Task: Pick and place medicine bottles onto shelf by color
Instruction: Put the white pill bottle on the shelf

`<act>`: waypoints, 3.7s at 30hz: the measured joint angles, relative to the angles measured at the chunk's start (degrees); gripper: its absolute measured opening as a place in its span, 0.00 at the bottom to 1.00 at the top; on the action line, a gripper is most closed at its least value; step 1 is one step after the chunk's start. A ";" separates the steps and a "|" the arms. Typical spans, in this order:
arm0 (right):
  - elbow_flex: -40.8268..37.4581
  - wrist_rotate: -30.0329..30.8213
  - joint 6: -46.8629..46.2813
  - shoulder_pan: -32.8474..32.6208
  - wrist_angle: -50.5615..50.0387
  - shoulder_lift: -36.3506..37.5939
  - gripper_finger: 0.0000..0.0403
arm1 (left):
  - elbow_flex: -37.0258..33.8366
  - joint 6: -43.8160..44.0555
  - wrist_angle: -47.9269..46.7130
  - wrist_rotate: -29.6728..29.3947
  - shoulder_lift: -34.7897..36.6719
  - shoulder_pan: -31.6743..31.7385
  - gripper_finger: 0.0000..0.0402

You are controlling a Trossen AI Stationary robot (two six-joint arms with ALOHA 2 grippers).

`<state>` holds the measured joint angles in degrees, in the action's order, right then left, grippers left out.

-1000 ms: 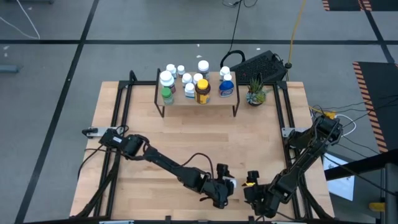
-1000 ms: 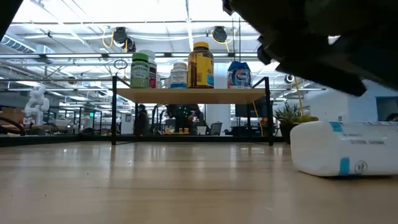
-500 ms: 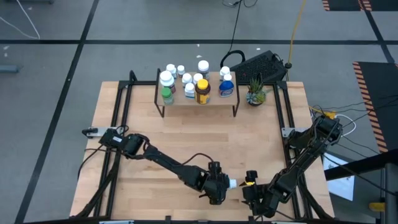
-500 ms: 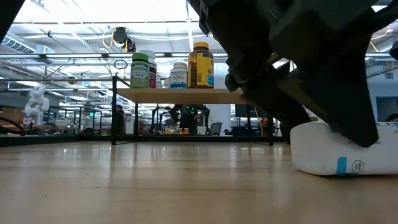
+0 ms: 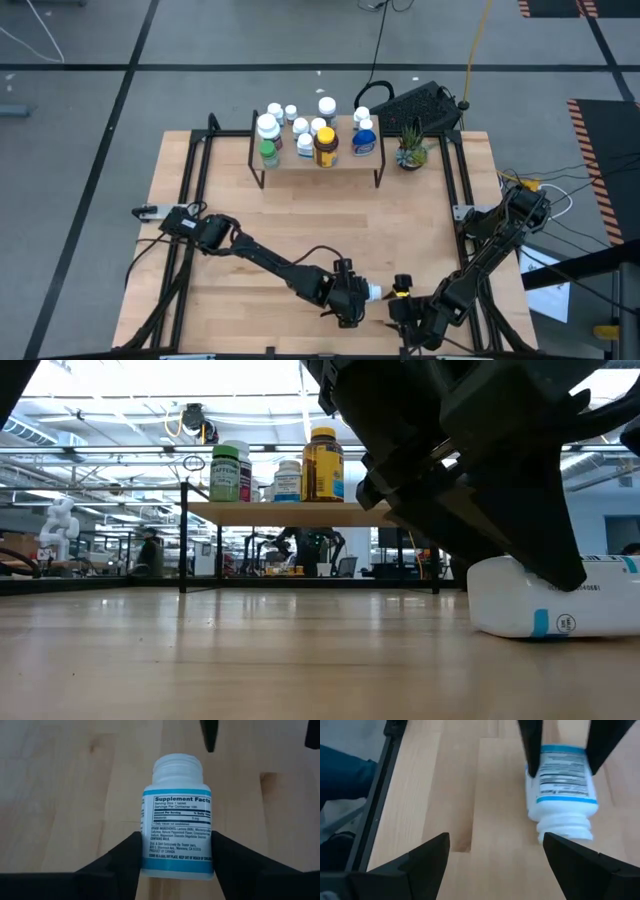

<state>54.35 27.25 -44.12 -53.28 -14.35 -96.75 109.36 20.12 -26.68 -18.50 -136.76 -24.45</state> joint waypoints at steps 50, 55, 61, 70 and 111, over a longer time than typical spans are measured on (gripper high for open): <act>0.00 14.18 59.82 -13.10 47.46 9.16 0.78 | -0.02 -13.34 51.95 34.09 2.29 -1.40 0.54; 0.00 9.87 59.42 -12.79 48.48 9.16 0.74 | -0.02 -13.14 51.78 34.12 2.29 -1.55 0.52; 0.00 9.42 59.52 -12.83 48.61 9.16 0.52 | -0.02 -12.11 51.77 34.99 2.29 -1.55 0.54; 0.02 9.89 59.41 -12.77 48.27 9.18 0.41 | -0.02 -9.76 50.89 32.50 2.29 -1.69 0.56; 0.02 23.27 44.11 12.58 7.27 32.39 0.42 | -47.09 -1.97 34.63 -19.51 33.82 -1.25 0.94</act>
<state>54.37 50.52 -0.02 -40.70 -7.08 -64.36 62.27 18.16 7.95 -38.01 -102.95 -25.69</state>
